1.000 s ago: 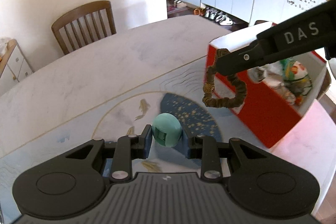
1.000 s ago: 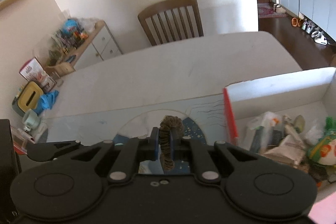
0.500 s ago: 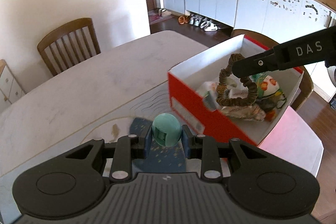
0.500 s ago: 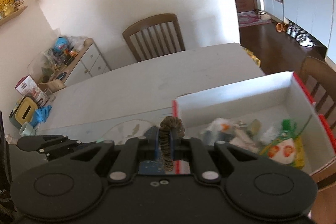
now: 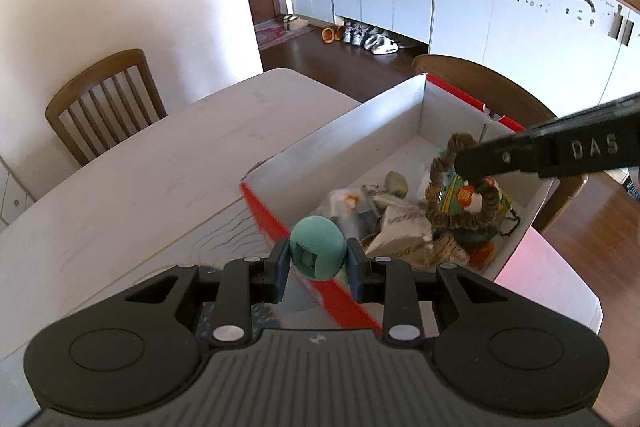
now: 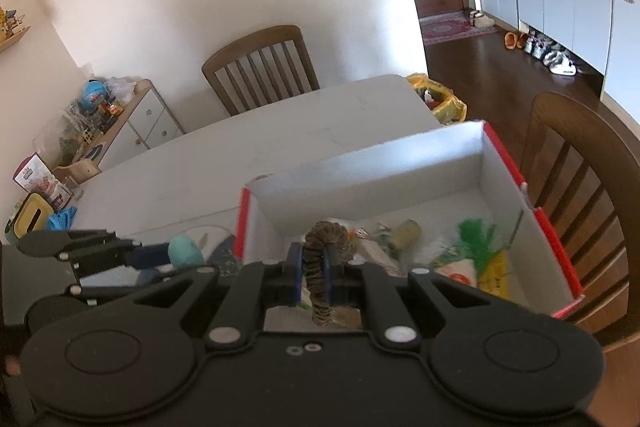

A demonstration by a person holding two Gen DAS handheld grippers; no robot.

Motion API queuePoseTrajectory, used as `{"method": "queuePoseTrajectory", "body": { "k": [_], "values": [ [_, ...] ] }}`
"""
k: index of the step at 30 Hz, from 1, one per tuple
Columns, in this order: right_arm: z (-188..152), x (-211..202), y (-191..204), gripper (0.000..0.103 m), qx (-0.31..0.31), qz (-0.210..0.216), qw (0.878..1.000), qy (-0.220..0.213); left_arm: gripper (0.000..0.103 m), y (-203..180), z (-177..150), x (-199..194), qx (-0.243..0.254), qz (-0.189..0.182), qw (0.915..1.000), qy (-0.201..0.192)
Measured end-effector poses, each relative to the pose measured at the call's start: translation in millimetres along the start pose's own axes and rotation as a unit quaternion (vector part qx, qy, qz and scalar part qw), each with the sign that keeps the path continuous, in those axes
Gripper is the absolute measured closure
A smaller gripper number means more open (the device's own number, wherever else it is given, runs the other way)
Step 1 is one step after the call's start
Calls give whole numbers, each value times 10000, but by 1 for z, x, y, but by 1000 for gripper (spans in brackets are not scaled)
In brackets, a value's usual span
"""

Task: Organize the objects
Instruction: 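Carry the teal toy and bracelet over the red box with both tools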

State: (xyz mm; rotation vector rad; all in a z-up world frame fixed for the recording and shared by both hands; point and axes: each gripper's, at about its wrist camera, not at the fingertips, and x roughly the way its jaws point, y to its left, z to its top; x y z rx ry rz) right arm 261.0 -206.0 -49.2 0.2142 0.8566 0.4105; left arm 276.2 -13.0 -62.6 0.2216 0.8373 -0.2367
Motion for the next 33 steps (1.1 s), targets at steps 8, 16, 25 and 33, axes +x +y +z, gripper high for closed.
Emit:
{"method": "queuePoseTrajectory", "body": {
  "k": [8,16,25,33],
  "values": [
    [-5,6,-31,94,-20,218,9992,329,74,-27,28,31,47,-63,9999,154],
    [-15,23,-33,94,-418,504,9951,738,74,-51,53,67,220,137,9994,210],
    [-20,43,-40,94,-744,398,9912,1016,74,-71,64,115,262,50,9978,609],
    [-26,42,-42,94,-1034,241,9888,1050,74,-86,65,146,466,-13,9951,876]
  ]
}}
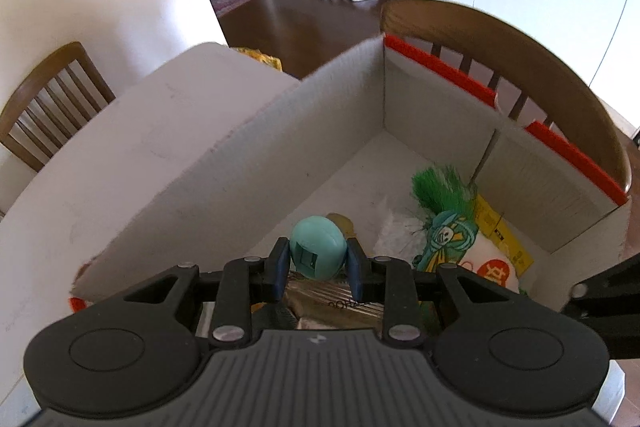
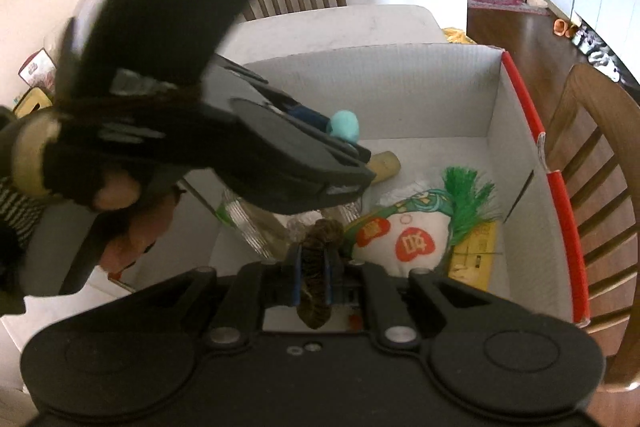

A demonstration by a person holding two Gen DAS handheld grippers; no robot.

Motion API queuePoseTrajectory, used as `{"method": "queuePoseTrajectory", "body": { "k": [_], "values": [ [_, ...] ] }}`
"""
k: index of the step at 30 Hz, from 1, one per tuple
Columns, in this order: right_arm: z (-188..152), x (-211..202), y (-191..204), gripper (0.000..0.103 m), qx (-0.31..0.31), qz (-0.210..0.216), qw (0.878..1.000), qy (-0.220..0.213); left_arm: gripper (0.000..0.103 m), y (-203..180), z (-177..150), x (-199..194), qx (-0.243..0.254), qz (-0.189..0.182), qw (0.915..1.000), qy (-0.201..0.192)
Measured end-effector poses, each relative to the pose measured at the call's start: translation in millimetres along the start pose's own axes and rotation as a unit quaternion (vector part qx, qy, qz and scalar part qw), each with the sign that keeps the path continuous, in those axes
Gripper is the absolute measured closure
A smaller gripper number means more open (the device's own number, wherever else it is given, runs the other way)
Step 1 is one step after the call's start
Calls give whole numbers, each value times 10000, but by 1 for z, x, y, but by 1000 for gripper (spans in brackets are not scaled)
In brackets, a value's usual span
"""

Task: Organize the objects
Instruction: 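Carry the teal toy and bracelet over the red box with both tools, then open both tools to drop the teal toy and bracelet inside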

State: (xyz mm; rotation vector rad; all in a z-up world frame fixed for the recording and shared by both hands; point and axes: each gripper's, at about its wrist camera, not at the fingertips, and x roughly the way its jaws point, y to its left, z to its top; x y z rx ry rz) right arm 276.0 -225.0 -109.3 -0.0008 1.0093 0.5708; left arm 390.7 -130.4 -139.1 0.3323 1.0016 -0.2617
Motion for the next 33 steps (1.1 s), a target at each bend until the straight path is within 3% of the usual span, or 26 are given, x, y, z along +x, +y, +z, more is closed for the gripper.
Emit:
{"method": "queuePoseTrajectory", "body": {
  "k": [16,24,28,30,32,33],
  "values": [
    [-3,-21,-14,78,126,128,9997,-169,74,-9,-10,23,-1,-20,9997,258],
    [-4,-23,-17,69,156,108,9995,-258,74,-3,-17,4,-237,47,9997,1],
    [-6,-27,-17,59,181,89,9993,-317,73,4,-20,-8,-380,66,9992,-128],
    [-6,-29,-16,51,203,59,9991,-368,70,9,-24,-15,-464,78,9987,-181],
    [-6,-31,-17,46,229,55,9988,-438,58,11,-28,-22,-518,97,9983,-264],
    [-6,-33,-17,45,255,39,9986,-468,47,11,-29,-26,-541,106,9980,-312]
  ]
}}
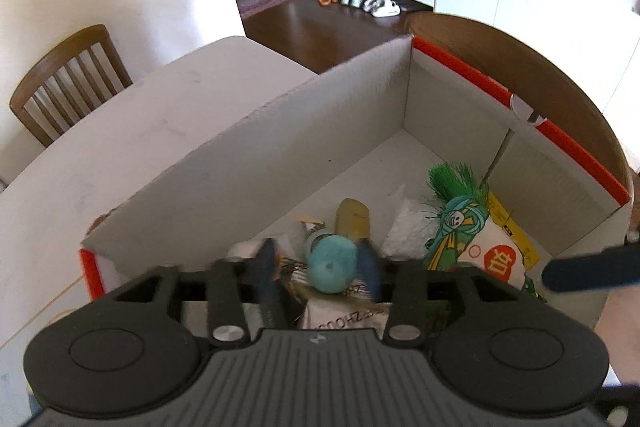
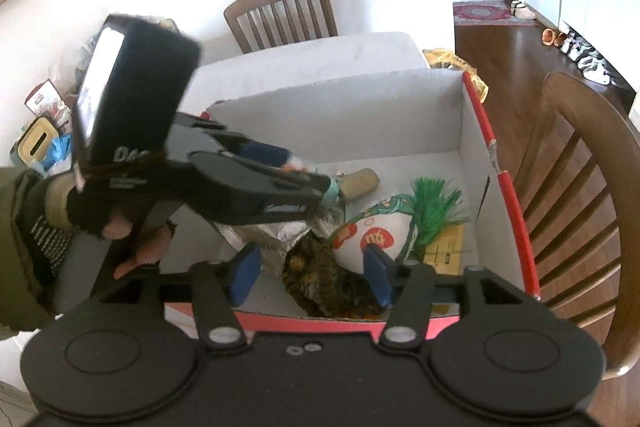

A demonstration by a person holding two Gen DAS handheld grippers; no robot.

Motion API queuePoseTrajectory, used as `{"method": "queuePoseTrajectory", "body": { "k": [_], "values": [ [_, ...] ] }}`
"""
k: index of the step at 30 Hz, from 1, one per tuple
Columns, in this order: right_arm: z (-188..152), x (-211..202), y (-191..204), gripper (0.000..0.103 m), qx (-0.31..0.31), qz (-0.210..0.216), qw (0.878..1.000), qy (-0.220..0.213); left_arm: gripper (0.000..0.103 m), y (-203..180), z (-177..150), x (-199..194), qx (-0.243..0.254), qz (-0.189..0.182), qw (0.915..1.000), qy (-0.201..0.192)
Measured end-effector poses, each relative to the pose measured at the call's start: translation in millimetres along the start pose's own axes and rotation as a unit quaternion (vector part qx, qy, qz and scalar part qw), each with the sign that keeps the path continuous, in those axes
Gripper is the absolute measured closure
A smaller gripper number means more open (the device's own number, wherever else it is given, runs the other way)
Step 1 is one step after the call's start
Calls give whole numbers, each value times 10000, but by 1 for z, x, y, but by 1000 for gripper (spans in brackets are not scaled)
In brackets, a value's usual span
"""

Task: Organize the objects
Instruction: 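Open both tools to drop the teal toy and bracelet inside, then withdraw both tools up and away from the box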

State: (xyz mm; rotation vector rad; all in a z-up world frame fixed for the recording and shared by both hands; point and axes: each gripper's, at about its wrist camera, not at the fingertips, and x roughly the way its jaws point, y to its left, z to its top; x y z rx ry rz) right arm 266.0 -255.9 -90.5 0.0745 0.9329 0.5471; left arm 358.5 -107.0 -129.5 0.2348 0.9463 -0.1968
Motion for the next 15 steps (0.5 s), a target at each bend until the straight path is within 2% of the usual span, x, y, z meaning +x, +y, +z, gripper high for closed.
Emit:
{"method": "queuePoseTrajectory", "body": {
  "k": [1,6,15],
  "values": [
    [0,-1,1,44,26,-13,10000,-22,42,3,0,-2,-25,-5,10000,-64],
    [0,-7,6,41,119,-93,9998,-161,41,12,-4,-21,-93,-79,9995,-286],
    [-2,-21,25,30,260,-171,9984,-482,28,40,-23,-66,-408,-232,9962,-735]
  ]
}}
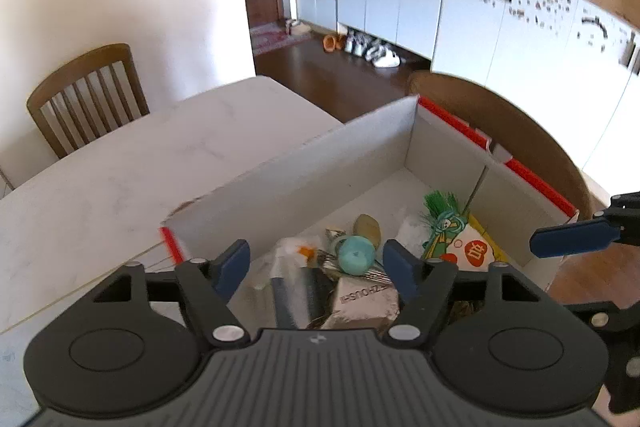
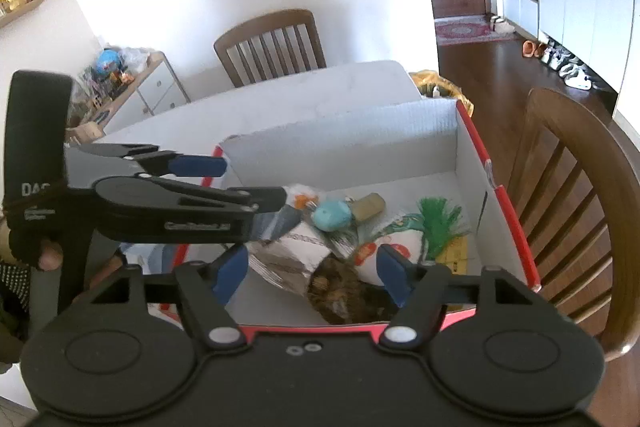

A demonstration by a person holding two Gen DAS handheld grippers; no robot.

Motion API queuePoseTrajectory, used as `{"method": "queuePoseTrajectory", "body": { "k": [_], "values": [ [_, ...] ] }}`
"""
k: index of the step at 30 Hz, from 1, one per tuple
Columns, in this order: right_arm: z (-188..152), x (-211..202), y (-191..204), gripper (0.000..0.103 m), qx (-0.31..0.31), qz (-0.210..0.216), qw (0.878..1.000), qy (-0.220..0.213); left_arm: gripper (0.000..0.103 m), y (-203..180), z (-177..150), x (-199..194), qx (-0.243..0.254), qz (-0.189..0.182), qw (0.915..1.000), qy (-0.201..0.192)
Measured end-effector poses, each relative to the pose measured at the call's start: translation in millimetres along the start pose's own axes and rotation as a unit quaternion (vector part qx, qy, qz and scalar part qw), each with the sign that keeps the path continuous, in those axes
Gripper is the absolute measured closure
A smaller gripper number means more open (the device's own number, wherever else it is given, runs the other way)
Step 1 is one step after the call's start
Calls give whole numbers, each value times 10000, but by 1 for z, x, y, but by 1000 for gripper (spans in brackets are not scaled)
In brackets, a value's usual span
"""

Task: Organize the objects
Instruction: 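Withdraw both tools up and away from the box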

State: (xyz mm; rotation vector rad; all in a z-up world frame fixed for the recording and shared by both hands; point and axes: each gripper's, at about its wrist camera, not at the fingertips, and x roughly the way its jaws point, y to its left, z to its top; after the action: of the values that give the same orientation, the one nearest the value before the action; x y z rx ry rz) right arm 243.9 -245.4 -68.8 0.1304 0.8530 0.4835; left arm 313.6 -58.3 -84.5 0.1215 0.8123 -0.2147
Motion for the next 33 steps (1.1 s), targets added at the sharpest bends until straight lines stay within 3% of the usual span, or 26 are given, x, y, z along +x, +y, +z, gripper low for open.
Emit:
{"method": "queuePoseTrajectory", "body": {
  "k": [4,11,15,20,33],
  "values": [
    [-2,-8,8,20,59,-82,9997,-212,20,14,-5,-19,-148,-46,9998,-154],
    [-6,-20,21,2,234,-234,9976,-610,15,25,-20,-52,-56,-77,9992,-390],
    [-10,-26,30,1,295,-314,9958,-808,1,32,-29,-70,-45,-123,9985,-532],
    [-18,-30,42,1,313,-431,9940,-960,0,44,-38,-87,-159,-347,9974,-611],
    [-35,-40,66,1,544,-602,9883,-1290,0,52,-64,-128,-70,-455,9947,-922]
  ]
}}
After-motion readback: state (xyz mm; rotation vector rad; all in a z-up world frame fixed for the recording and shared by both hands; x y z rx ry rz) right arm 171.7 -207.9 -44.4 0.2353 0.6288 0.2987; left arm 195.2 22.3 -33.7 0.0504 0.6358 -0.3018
